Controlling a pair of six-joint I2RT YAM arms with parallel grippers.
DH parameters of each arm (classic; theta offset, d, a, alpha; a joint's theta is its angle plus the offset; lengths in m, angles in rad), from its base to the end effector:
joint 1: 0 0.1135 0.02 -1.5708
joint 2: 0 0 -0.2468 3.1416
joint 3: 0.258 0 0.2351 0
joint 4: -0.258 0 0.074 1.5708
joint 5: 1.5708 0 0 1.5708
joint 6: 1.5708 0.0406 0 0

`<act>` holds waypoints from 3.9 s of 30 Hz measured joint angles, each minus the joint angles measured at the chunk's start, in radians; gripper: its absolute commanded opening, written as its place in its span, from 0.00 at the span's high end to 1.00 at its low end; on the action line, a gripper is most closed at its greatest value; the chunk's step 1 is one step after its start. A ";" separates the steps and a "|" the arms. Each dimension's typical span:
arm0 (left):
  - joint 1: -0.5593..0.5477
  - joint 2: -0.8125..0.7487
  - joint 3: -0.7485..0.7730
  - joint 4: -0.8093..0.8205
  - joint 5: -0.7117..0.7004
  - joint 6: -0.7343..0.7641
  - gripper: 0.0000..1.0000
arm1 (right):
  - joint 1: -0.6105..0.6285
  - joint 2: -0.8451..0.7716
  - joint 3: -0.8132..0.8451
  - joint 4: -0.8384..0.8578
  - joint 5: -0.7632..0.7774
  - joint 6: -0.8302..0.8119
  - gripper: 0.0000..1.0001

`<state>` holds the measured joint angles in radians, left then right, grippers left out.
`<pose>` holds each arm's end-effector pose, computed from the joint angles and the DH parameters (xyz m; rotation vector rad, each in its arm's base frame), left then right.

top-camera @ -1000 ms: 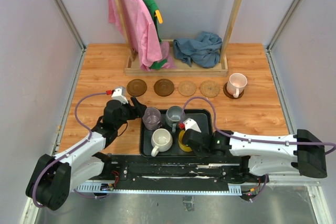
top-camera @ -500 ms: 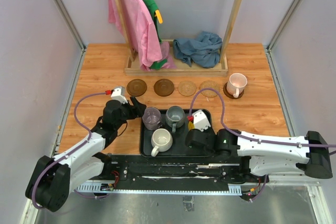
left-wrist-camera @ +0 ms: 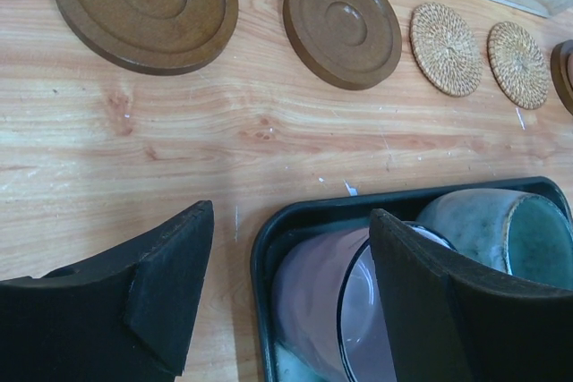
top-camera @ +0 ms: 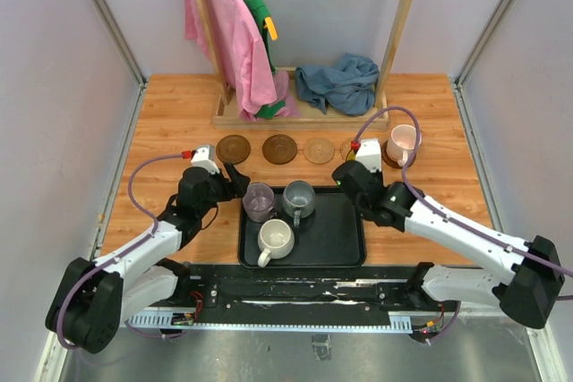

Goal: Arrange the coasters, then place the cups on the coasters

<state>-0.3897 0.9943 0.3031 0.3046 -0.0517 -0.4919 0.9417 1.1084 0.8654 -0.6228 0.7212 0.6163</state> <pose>0.1904 -0.0759 0.1785 -0.1365 1.9897 -0.5256 0.1468 0.1562 0.2583 -0.0542 2.1791 -0.0214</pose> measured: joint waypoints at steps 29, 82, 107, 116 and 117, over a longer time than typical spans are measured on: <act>0.000 0.055 0.039 -0.016 -0.019 0.024 0.26 | -0.460 0.468 0.201 0.267 -0.381 -0.221 0.99; 0.000 0.108 0.052 -0.024 -0.026 0.024 0.26 | -0.558 0.582 0.224 0.365 -0.470 -0.251 0.99; 0.000 0.122 0.056 -0.022 -0.031 0.024 0.26 | -0.558 0.591 0.224 0.390 -0.486 -0.247 0.72; 0.000 0.122 0.057 -0.022 -0.032 0.024 0.26 | -0.558 0.591 0.224 0.385 -0.496 -0.227 0.37; 0.000 0.122 0.057 -0.022 -0.032 0.024 0.26 | -0.558 0.591 0.224 0.385 -0.497 -0.223 0.33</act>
<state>-0.3897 1.1168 0.3603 0.2825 -0.0837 -0.4679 0.3836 1.6989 1.0893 -0.2375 0.2245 0.3931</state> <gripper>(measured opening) 0.743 0.568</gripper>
